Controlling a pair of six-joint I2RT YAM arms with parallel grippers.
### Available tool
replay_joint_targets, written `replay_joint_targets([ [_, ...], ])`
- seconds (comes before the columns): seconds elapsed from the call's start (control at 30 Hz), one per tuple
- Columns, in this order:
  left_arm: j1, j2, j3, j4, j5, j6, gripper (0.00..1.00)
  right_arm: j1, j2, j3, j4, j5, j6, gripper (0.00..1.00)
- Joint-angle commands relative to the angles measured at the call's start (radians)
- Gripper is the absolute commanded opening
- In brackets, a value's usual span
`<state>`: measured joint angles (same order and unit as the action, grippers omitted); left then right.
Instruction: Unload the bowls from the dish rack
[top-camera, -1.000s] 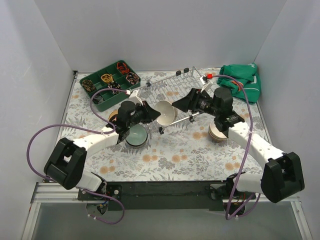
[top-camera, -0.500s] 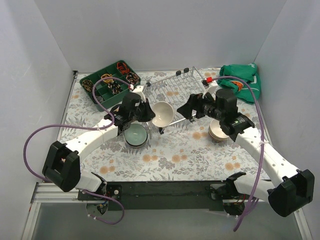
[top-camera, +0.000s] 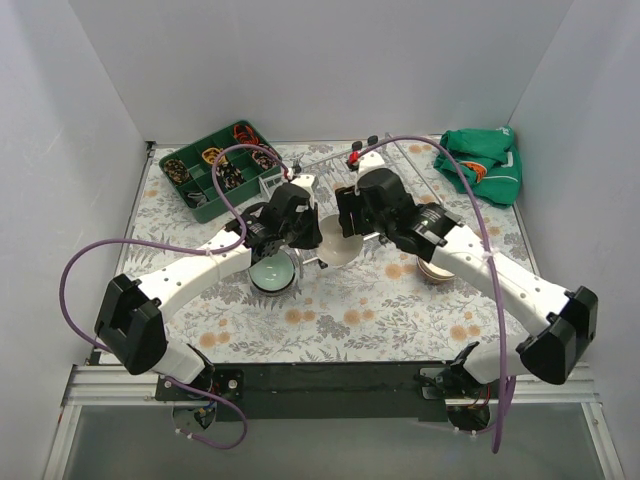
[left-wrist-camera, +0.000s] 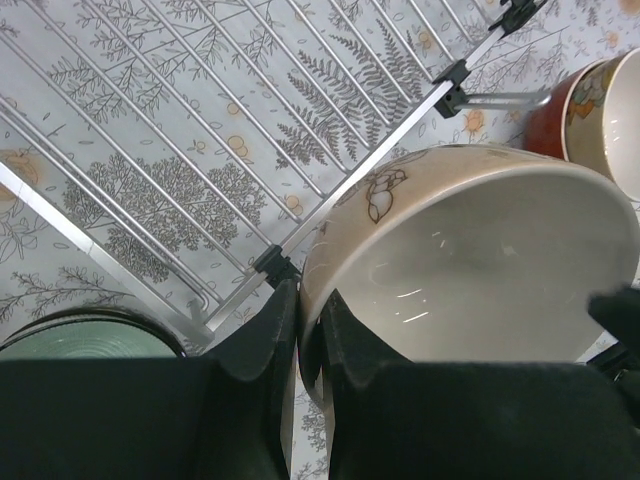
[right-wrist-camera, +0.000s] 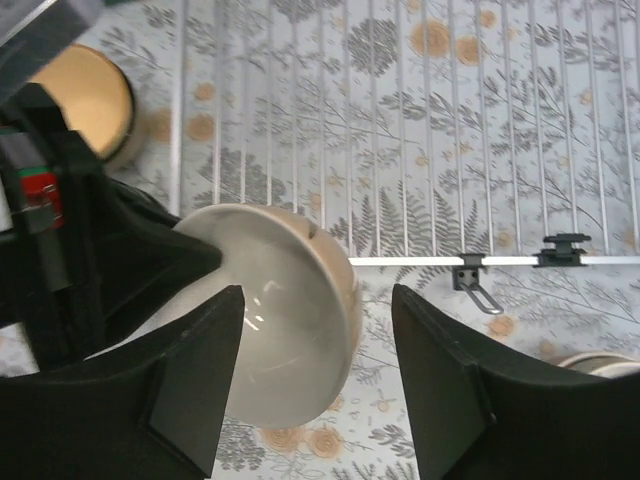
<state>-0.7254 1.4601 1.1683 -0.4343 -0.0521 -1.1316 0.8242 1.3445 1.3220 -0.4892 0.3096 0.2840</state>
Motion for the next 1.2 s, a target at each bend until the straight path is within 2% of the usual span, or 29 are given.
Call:
replay_joint_targets([
  [0.0,-0.019,-0.023,0.067,0.012,-0.034,-0.002,0.0,0.035,0.086,0.098,-0.126,0.183,-0.011,0.65],
  [0.2,-0.025,-0.033,0.067,0.011,-0.045,0.013,0.0,0.058,0.174,0.146,-0.175,0.177,-0.016,0.49],
  [0.4,-0.026,-0.052,0.071,0.011,-0.032,0.032,0.0,0.062,0.215,0.157,-0.193,0.18,-0.016,0.22],
  [0.47,-0.025,-0.06,0.07,0.011,-0.029,0.042,0.0,0.064,0.22,0.157,-0.204,0.192,-0.016,0.08],
  [0.53,-0.025,-0.075,0.065,0.009,-0.034,0.049,0.0,0.062,0.222,0.161,-0.221,0.2,-0.022,0.01],
  [0.57,-0.025,-0.081,0.062,0.009,-0.034,0.049,0.06,0.066,0.222,0.163,-0.226,0.206,-0.025,0.01],
  [0.67,-0.025,-0.118,0.042,0.012,-0.057,0.067,0.37,0.059,0.206,0.163,-0.244,0.223,-0.028,0.01],
  [0.73,-0.025,-0.144,0.019,0.026,-0.084,0.084,0.52,0.047,0.193,0.154,-0.253,0.22,-0.026,0.01],
  [0.77,-0.025,-0.174,0.011,0.034,-0.094,0.092,0.62,0.03,0.179,0.152,-0.264,0.203,-0.023,0.01],
  [0.87,-0.025,-0.239,-0.025,0.071,-0.126,0.11,0.77,-0.019,0.136,0.137,-0.278,0.151,-0.017,0.01],
  [0.9,-0.025,-0.257,-0.032,0.083,-0.135,0.112,0.85,-0.033,0.121,0.131,-0.282,0.135,-0.016,0.01],
  [1.03,-0.025,-0.348,-0.084,0.152,-0.199,0.131,0.96,-0.132,0.029,0.091,-0.295,0.068,-0.011,0.01],
  [1.07,-0.025,-0.362,-0.094,0.161,-0.218,0.145,0.98,-0.192,-0.014,0.063,-0.295,0.037,-0.011,0.01],
  [1.17,-0.025,-0.42,-0.146,0.201,-0.291,0.176,0.98,-0.333,-0.099,0.013,-0.296,-0.018,-0.02,0.01],
])
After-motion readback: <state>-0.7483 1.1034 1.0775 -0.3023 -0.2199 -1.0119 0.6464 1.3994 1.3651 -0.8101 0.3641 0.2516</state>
